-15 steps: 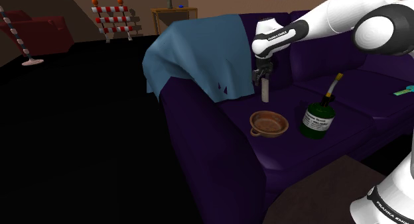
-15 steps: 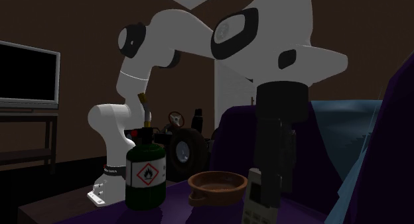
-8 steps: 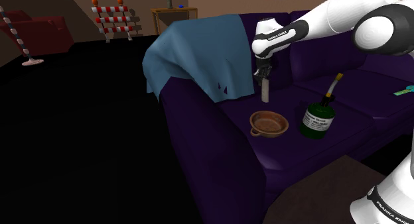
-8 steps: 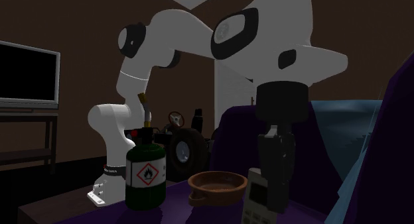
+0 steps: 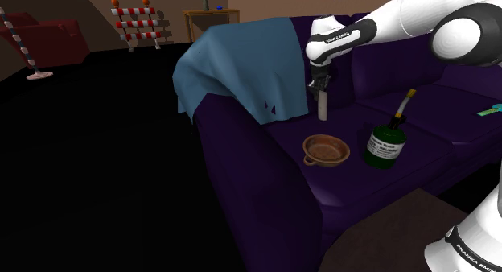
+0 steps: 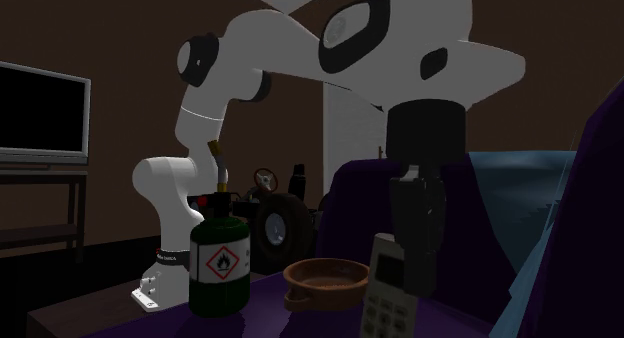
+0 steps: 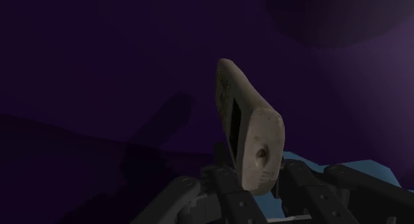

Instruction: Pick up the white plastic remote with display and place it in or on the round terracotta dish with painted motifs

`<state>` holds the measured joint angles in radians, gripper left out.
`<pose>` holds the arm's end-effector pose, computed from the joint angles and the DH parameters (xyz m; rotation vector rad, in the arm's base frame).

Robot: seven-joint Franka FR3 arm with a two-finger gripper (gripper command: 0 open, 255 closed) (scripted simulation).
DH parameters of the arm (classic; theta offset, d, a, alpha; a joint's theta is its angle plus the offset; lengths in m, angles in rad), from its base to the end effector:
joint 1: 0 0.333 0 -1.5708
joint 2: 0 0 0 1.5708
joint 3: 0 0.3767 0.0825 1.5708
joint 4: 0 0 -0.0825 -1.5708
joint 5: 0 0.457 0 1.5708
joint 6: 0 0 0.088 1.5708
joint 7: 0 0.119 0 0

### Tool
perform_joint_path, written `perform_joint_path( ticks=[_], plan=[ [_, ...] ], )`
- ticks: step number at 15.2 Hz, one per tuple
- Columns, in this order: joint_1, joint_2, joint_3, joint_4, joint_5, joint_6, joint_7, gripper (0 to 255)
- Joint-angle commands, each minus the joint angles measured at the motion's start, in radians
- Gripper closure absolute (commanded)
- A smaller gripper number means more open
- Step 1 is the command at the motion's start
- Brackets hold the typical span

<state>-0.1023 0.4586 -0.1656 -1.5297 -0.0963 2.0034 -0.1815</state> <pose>0.7567 -0.1952 0.4116 2.9800 -0.0436 -0.0237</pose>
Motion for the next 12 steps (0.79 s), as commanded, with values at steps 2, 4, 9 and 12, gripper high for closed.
perform_joint_path(
  ticks=[2,4,9,12],
  plan=[
    [0.001,-0.015,-0.001,0.017,-0.001,-0.032,-0.003,255],
    [0.001,-0.021,-0.001,0.035,-0.001,-0.055,-0.006,255],
    [0.001,-0.032,-0.002,0.085,0.0,-0.117,-0.013,255],
    [0.001,-0.036,-0.002,0.12,0.001,-0.155,-0.018,255]
  ],
)
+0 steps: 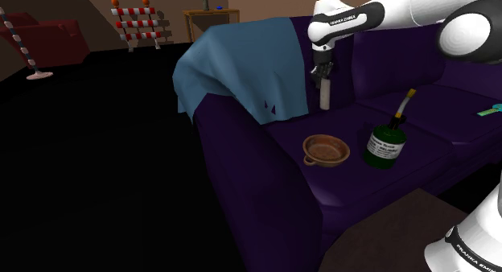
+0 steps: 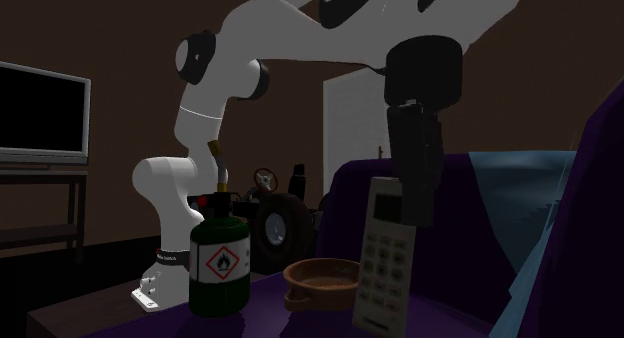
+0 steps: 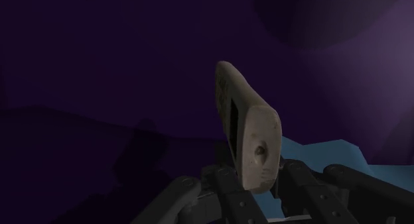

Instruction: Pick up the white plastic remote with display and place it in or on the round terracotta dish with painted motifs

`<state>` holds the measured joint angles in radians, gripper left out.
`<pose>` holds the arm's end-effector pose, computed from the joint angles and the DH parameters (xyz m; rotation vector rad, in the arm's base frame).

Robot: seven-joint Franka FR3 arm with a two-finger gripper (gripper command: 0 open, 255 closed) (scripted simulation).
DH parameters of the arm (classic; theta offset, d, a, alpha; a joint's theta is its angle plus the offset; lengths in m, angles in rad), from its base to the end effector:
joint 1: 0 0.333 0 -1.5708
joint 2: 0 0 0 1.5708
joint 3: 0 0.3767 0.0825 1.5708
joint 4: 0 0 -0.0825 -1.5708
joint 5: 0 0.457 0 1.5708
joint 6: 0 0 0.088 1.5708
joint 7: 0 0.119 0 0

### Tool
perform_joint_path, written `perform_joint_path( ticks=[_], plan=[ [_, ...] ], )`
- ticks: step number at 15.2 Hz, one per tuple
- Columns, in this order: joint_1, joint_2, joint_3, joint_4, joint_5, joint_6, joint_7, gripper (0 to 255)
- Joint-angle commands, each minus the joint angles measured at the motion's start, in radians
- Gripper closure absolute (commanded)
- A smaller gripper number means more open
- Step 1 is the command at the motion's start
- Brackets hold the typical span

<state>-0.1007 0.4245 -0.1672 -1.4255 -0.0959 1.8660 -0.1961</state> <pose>0.7571 -0.1941 0.4828 2.9801 -0.0439 -0.0239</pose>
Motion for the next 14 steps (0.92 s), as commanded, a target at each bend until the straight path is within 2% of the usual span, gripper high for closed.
perform_joint_path(
  ticks=[1,7,14],
  plan=[
    [-0.001,-0.003,0.0,0.028,0.001,-0.03,-0.005,255],
    [-0.003,-0.002,-0.001,0.109,0.003,-0.11,-0.015,255],
    [0.085,-0.261,0.026,-0.213,-0.047,-0.062,0.103,255]
  ],
)
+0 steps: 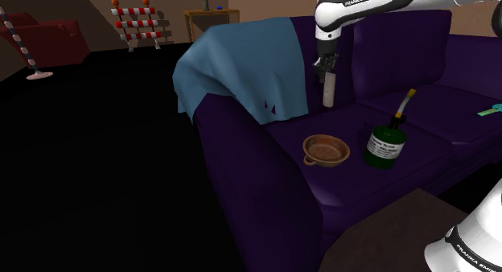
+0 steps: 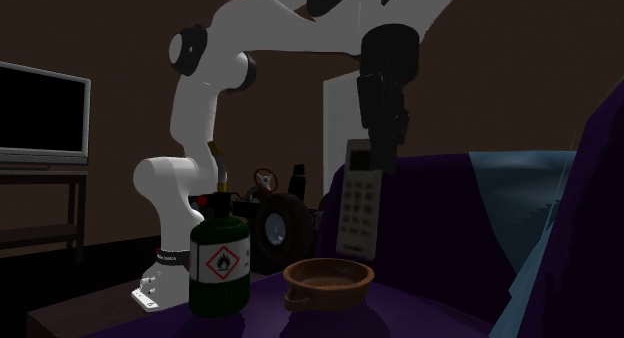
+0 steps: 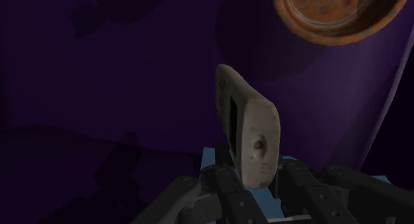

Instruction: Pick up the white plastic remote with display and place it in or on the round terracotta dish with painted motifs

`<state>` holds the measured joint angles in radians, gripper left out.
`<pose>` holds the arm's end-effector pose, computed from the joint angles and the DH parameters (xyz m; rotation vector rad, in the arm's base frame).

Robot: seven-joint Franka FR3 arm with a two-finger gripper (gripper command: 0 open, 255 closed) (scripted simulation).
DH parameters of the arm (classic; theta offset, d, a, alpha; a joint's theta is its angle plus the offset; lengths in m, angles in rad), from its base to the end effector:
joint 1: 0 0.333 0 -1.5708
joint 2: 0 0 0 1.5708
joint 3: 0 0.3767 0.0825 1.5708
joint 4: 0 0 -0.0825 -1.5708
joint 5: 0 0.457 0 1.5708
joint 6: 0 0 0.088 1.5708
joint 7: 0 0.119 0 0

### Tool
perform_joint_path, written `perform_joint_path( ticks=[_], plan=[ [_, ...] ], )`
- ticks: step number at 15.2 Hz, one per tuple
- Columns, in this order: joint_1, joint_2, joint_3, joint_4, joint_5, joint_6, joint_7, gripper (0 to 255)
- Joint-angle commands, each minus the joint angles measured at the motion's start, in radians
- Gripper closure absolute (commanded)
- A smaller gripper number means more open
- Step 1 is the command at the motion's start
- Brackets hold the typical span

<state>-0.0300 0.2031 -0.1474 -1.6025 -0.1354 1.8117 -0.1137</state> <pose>0.6970 -0.1295 0.5434 2.9805 -0.0429 -0.0231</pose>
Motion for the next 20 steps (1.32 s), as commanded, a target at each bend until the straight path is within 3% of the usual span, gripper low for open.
perform_joint_path(
  ticks=[1,13,20],
  plan=[
    [0.025,-0.072,0.013,-0.072,-0.013,-0.006,0.039,255],
    [0.133,-0.404,0.127,-0.384,-0.03,-0.061,0.259,255],
    [0.136,-0.413,0.132,-0.469,-0.032,0.014,0.28,255]
  ],
)
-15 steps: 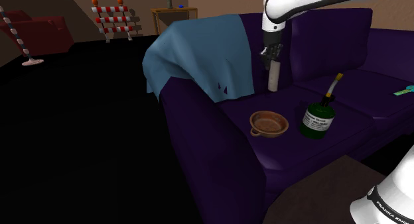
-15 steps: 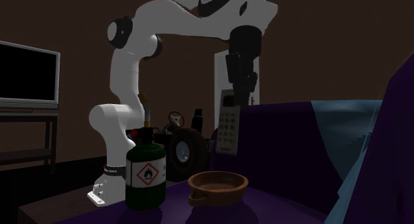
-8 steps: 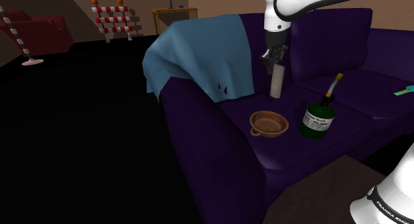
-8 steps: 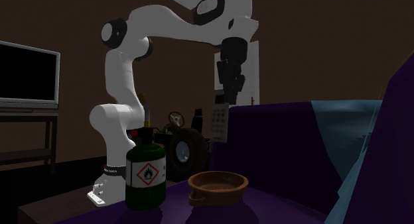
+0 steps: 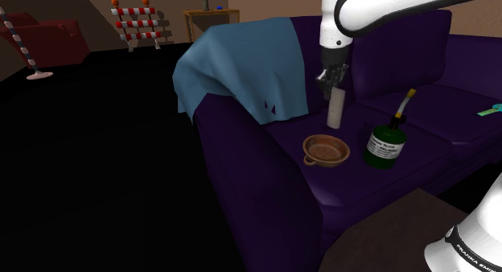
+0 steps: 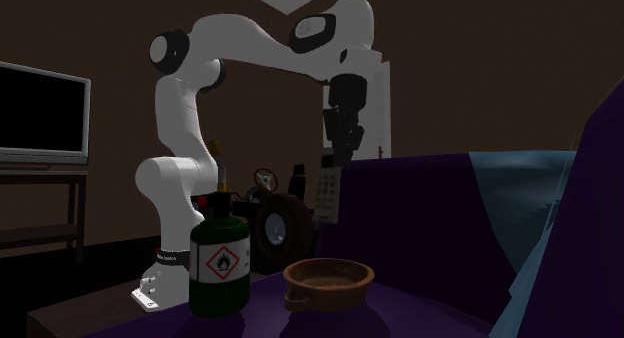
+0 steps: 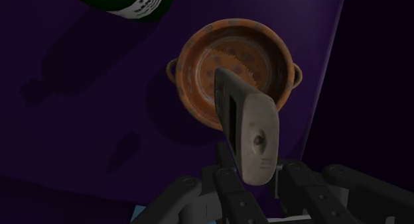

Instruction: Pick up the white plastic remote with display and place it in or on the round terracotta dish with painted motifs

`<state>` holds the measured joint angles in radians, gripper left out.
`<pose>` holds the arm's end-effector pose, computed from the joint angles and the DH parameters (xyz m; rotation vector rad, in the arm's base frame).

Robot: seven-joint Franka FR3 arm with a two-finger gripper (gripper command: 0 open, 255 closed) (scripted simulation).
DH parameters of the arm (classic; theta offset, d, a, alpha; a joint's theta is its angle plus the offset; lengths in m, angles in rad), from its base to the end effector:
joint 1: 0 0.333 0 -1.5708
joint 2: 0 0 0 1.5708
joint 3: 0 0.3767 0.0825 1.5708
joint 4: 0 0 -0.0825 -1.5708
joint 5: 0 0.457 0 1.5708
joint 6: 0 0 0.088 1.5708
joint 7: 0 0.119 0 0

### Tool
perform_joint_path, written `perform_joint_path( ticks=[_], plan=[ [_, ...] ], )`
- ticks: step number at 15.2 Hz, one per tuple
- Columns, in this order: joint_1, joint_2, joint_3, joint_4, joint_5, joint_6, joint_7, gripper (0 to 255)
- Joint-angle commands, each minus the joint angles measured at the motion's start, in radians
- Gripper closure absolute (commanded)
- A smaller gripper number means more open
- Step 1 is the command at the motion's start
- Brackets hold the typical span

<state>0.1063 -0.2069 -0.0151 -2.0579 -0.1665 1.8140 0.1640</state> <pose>0.5484 0.0340 0.5505 2.9800 -0.0436 -0.0246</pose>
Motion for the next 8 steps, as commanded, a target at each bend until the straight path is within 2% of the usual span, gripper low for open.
perform_joint_path(
  ticks=[1,8],
  plan=[
    [0.0,-0.001,0.0,-0.026,-0.001,0.025,0.004,255],
    [-0.002,0.015,-0.002,-0.104,-0.007,0.118,0.018,255]
  ],
)
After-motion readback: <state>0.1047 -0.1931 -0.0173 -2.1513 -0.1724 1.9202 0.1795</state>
